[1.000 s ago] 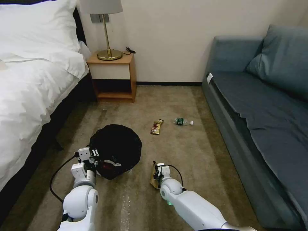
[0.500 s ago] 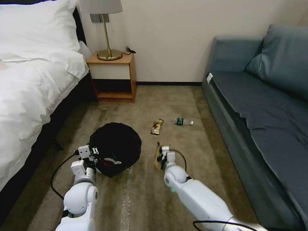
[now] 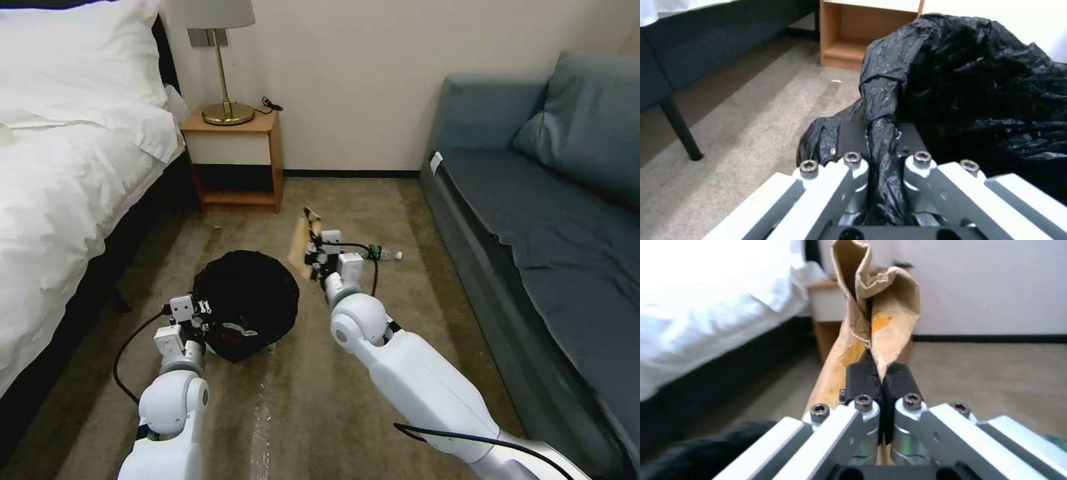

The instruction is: Pick up the trash bin, then pick up the garbage on the floor and place it into the trash bin.

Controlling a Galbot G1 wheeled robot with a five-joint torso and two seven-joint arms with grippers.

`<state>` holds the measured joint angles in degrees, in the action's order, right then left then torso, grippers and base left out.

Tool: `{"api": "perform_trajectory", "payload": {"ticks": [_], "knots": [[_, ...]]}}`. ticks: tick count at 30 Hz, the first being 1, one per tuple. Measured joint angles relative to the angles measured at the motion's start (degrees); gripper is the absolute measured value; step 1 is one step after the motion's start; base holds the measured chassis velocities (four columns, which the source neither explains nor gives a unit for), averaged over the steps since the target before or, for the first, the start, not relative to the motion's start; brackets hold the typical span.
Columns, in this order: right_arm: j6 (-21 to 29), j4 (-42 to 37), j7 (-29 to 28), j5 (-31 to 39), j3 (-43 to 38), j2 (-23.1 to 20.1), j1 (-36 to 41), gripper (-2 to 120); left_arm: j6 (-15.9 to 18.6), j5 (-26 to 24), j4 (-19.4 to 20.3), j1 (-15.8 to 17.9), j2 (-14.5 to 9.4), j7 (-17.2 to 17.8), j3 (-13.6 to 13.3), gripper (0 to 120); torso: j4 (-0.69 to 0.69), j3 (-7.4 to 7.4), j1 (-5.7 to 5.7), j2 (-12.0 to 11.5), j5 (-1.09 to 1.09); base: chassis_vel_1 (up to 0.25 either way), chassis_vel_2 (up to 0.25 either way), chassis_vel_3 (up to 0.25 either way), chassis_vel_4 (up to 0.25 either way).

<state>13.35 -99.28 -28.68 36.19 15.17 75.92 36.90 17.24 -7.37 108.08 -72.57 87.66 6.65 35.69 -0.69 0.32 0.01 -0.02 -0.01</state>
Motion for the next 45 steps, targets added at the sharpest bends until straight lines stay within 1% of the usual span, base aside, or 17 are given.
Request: {"api": "perform_trajectory", "payload": {"ticks": [7,12,25,26,27,29,30,32,33,34,35,38,39,42,43,44,45], "knots": [[0.4,-1.7,-0.3,0.3,3.4,0.0,-0.5,0,0.0,0.2,-0.1,0.0,0.1,0.2,-0.2,4,0.00,0.00,0.00,0.0,0.00,0.000,0.000,0.000,0.000],[-0.2,1.2,-0.3,-0.9,7.1,0.8,-0.7,0,0.0,0.5,0.7,-0.5,0.2,0.3,-0.8,4,0.00,0.00,0.00,0.0,0.00,0.000,0.000,0.000,0.000],[-1.8,4.9,0.1,-2.7,9.4,1.3,1.7,1,0.4,0.7,1.8,-1.0,0.3,0.9,-1.5,4,0.00,0.00,0.00,0.0,0.00,0.000,0.000,0.000,0.000],[-1.8,4.9,0.1,-2.7,9.3,1.4,1.9,7,0.4,0.6,1.8,-0.9,0.4,0.9,-1.6,4,0.00,0.00,0.00,0.0,0.00,0.000,0.000,0.000,0.000],[-1.8,4.9,0.1,-2.7,9.3,1.4,1.9,7,0.4,0.6,1.8,-0.9,0.4,0.9,-1.6,4,0.00,0.00,0.00,0.0,0.00,0.000,0.000,0.000,0.000],[-1.8,4.9,0.0,-2.8,9.2,1.5,2.3,20,0.5,0.5,1.8,-0.7,0.5,1.1,-1.7,4,0.00,0.00,0.00,0.0,0.00,0.000,0.000,0.000,0.000],[-1.8,4.9,0.0,-2.8,9.2,1.5,2.3,20,0.5,0.5,1.8,-0.7,0.5,1.1,-1.7,4,0.00,0.00,0.00,0.0,0.00,0.000,0.000,0.000,0.000],[-1.8,5.0,0.0,-3.1,9.2,1.5,2.6,30,0.5,0.4,1.8,-0.6,0.6,1.4,-1.7,4,0.00,0.00,0.00,0.0,0.00,0.000,0.000,0.000,0.000],[-1.8,5.0,0.0,-3.1,9.2,1.5,2.6,30,0.5,0.4,1.8,-0.6,0.6,1.4,-1.7,4,0.00,0.00,0.00,0.0,0.00,0.000,0.000,0.000,0.000],[-1.8,5.0,0.0,-3.3,9.2,1.6,2.7,36,0.5,0.4,1.8,-0.5,0.7,1.4,-1.7,4,0.00,0.00,0.00,0.0,0.00,0.000,0.000,0.000,0.000],[-1.8,5.0,0.0,-3.3,9.2,1.6,2.7,36,0.5,0.4,1.8,-0.5,0.7,1.4,-1.7,4,0.00,0.00,0.00,0.0,0.00,0.000,0.000,0.000,0.000],[-1.9,5.0,0.1,-3.5,9.2,1.6,2.6,52,0.5,0.2,1.8,-0.4,0.8,1.7,-1.9,4,0.00,0.00,0.00,0.0,0.00,0.000,0.000,0.000,0.000],[-1.9,5.0,0.1,-3.5,9.2,1.6,2.6,52,0.5,0.2,1.8,-0.4,0.8,1.7,-1.9,4,0.00,0.00,0.00,0.0,0.00,0.000,0.000,0.000,0.000],[-2.0,4.9,0.1,-3.7,9.4,1.6,2.6,67,0.7,-0.2,1.8,-0.4,0.9,2.4,-1.9,4,0.00,0.00,0.00,0.0,0.00,0.000,0.000,0.000,0.000],[-2.0,4.9,0.1,-3.7,9.4,1.6,2.6,67,0.7,-0.2,1.8,-0.4,0.9,2.4,-1.9,4,0.00,0.00,0.00,0.0,0.00,0.000,0.000,0.000,0.000],[-2.0,4.9,0.2,-3.8,9.4,1.6,2.5,71,0.7,-0.4,1.8,-0.4,1.0,2.5,-1.9,4,0.00,0.00,0.00,0.0,0.00,0.000,0.000,0.000,0.000],[-2.1,5.0,0.2,-4.0,9.5,1.7,2.5,79,0.8,-0.6,1.8,-0.4,1.0,2.6,-1.9,4,0.00,0.00,0.00,0.0,0.01,0.000,0.000,0.000,0.000]]}}
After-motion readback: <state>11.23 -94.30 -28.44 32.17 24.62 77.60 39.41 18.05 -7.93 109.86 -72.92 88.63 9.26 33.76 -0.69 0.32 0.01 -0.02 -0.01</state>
